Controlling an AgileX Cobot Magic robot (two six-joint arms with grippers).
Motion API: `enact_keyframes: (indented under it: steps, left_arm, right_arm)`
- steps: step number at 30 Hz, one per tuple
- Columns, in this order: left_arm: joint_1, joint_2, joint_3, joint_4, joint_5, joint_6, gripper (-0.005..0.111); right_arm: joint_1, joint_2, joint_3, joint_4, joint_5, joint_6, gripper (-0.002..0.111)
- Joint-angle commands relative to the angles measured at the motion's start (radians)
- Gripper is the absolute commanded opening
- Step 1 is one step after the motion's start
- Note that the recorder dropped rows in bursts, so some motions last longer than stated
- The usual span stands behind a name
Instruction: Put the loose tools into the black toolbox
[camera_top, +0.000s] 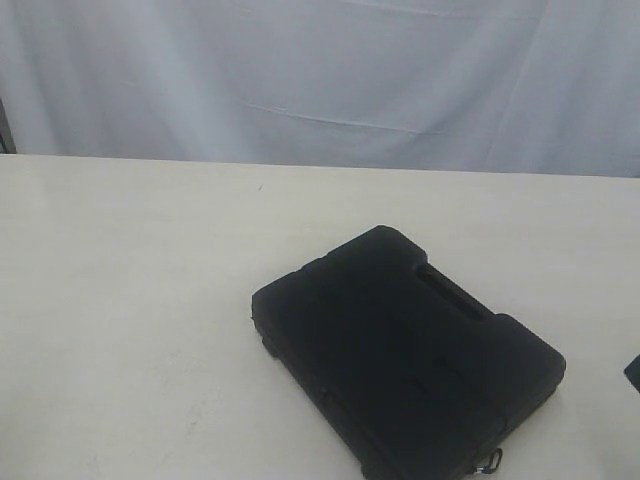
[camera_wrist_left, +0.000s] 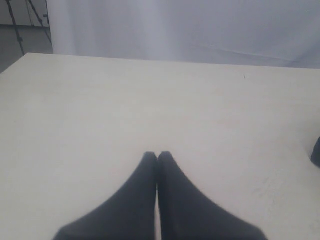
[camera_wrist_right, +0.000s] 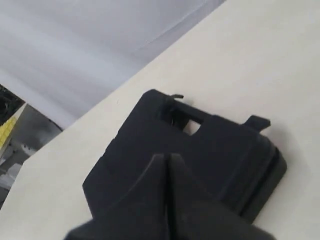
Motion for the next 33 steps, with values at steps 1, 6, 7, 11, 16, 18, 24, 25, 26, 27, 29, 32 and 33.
enact_keyframes:
  steps: [1, 6, 7, 11, 16, 18, 24, 25, 26, 27, 29, 32, 33]
  left_arm:
    - [-0.006, -0.003, 0.004, -0.006, -0.004, -0.001, 0.000]
    - [-0.006, -0.003, 0.004, -0.006, -0.004, -0.001, 0.000]
    - [-0.006, -0.003, 0.004, -0.006, -0.004, -0.001, 0.000]
    - [-0.006, -0.003, 0.004, -0.006, -0.004, -0.001, 0.000]
    - [-0.006, -0.003, 0.004, -0.006, -0.004, -0.001, 0.000]
    - [-0.006, -0.003, 0.004, -0.006, -0.004, -0.003, 0.000]
    - [-0.006, -0.003, 0.004, -0.006, -0.004, -0.001, 0.000]
    - [-0.006, -0.003, 0.004, -0.006, -0.004, -0.001, 0.000]
    - [-0.006, -0.003, 0.004, -0.006, -0.004, -0.001, 0.000]
    - [-0.006, -0.003, 0.004, -0.006, -0.004, -0.001, 0.000]
    - [-0.006, -0.003, 0.004, -0.006, -0.004, -0.001, 0.000]
    - [-0.006, -0.003, 0.004, -0.006, -0.004, -0.001, 0.000]
    - [-0.006, -0.003, 0.004, -0.006, -0.004, -0.003, 0.000]
  right_arm:
    - [-0.004, -0.022, 0.054, -0.061, -0.154, -0.001, 0.000]
    - [-0.004, -0.047, 0.054, -0.122, -0.188, -0.025, 0.000]
    - [-0.004, -0.052, 0.054, -0.136, -0.198, -0.025, 0.000]
    - [-0.004, -0.073, 0.054, -0.245, -0.241, -0.068, 0.000]
    - [-0.004, -0.113, 0.054, -0.402, -0.209, -0.160, 0.000]
    - [-0.004, -0.128, 0.054, -0.406, -0.150, -0.175, 0.000]
    - [-0.004, -0.182, 0.054, -0.423, 0.066, -0.178, 0.000]
    - [-0.004, -0.191, 0.054, -0.429, 0.090, -0.178, 0.000]
    - [-0.004, -0.203, 0.054, -0.436, 0.112, -0.178, 0.000]
    - [-0.004, -0.217, 0.054, -0.443, 0.132, -0.180, 0.000]
    - [-0.004, -0.247, 0.054, -0.443, 0.170, -0.196, 0.000]
    - [-0.004, -0.307, 0.054, -0.443, 0.219, -0.221, 0.000]
    - [-0.004, -0.328, 0.054, -0.443, 0.229, -0.231, 0.000]
